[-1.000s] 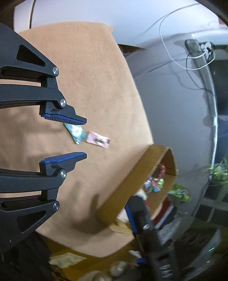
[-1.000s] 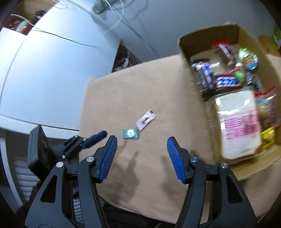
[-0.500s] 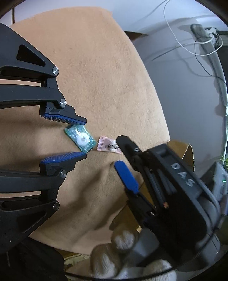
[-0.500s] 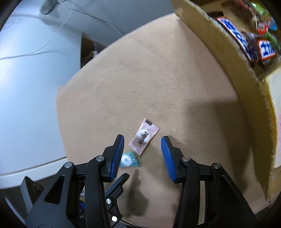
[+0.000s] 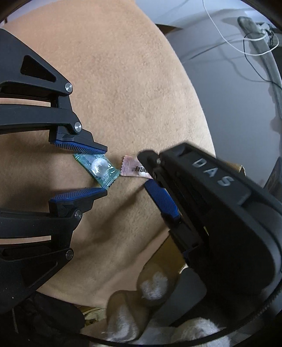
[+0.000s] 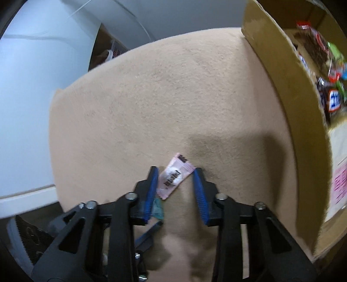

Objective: Organize snacks
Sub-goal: 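Grasp the teal candy with the left gripper while the right grasps the pink candy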

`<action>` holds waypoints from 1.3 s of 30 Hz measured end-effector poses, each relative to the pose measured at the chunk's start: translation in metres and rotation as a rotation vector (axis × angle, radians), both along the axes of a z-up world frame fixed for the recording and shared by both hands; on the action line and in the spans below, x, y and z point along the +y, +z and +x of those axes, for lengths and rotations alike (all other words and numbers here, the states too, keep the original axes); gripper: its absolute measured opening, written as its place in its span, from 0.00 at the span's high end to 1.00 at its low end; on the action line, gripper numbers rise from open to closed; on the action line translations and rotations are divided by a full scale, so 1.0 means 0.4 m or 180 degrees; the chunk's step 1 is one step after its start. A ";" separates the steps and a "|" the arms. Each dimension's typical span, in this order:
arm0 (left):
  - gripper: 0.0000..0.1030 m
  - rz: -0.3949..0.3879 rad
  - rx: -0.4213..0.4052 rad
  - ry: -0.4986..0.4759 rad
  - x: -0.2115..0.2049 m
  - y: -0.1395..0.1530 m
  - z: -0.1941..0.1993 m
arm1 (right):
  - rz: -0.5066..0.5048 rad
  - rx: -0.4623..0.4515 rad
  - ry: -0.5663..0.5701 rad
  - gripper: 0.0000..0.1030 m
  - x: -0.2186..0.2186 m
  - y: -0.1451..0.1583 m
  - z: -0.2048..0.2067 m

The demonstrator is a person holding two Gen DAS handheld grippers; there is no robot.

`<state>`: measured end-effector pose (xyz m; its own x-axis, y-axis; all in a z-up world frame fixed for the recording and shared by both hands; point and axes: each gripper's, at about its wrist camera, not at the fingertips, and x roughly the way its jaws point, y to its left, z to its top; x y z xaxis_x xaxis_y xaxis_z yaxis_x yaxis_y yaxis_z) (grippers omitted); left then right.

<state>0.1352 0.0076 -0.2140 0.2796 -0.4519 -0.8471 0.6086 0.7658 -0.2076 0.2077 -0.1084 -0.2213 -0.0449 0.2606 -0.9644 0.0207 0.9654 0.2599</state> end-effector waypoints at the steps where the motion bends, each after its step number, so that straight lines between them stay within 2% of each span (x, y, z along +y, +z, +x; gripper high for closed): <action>1: 0.70 -0.0002 0.0002 0.0001 0.001 0.001 -0.004 | -0.0025 -0.0006 0.0052 0.80 0.002 0.000 0.000; 6: 0.70 0.0086 -0.0115 -0.0008 0.000 0.016 -0.025 | 0.0038 0.0017 0.0047 0.82 -0.005 0.004 0.012; 9: 0.70 0.0163 -0.0187 -0.0016 -0.008 0.019 -0.015 | -0.0008 -0.0024 0.0165 0.83 -0.012 0.004 0.002; 12: 0.70 0.0268 -0.0161 -0.0193 -0.033 0.007 -0.013 | 0.0003 -0.0012 0.0179 0.83 -0.020 0.004 0.000; 15: 0.66 0.0413 -0.0253 -0.0374 -0.062 0.004 -0.015 | 0.0038 0.0016 0.0129 0.83 -0.028 0.000 0.007; 17: 0.66 0.0539 -0.0303 -0.0442 -0.074 0.000 -0.014 | 0.0057 0.0023 0.0107 0.83 -0.020 -0.006 0.013; 19: 0.68 0.0539 -0.0270 -0.0419 -0.071 0.000 -0.006 | 0.0094 0.0020 0.0094 0.83 -0.011 -0.020 0.014; 22: 0.79 0.0536 -0.0249 -0.0287 -0.063 0.000 0.010 | 0.0122 -0.0015 0.0121 0.83 -0.008 -0.022 0.014; 28: 0.89 0.0422 -0.0116 0.0076 -0.032 0.001 0.037 | 0.0172 -0.0111 0.0224 0.87 0.004 -0.022 0.007; 32: 0.92 0.0293 -0.0023 0.0397 -0.006 -0.004 0.030 | 0.0247 -0.0174 0.0266 0.89 0.001 -0.021 0.001; 39: 0.94 -0.0103 0.0199 0.0965 0.034 0.003 0.019 | 0.0311 -0.0332 0.0381 0.91 -0.001 -0.024 -0.027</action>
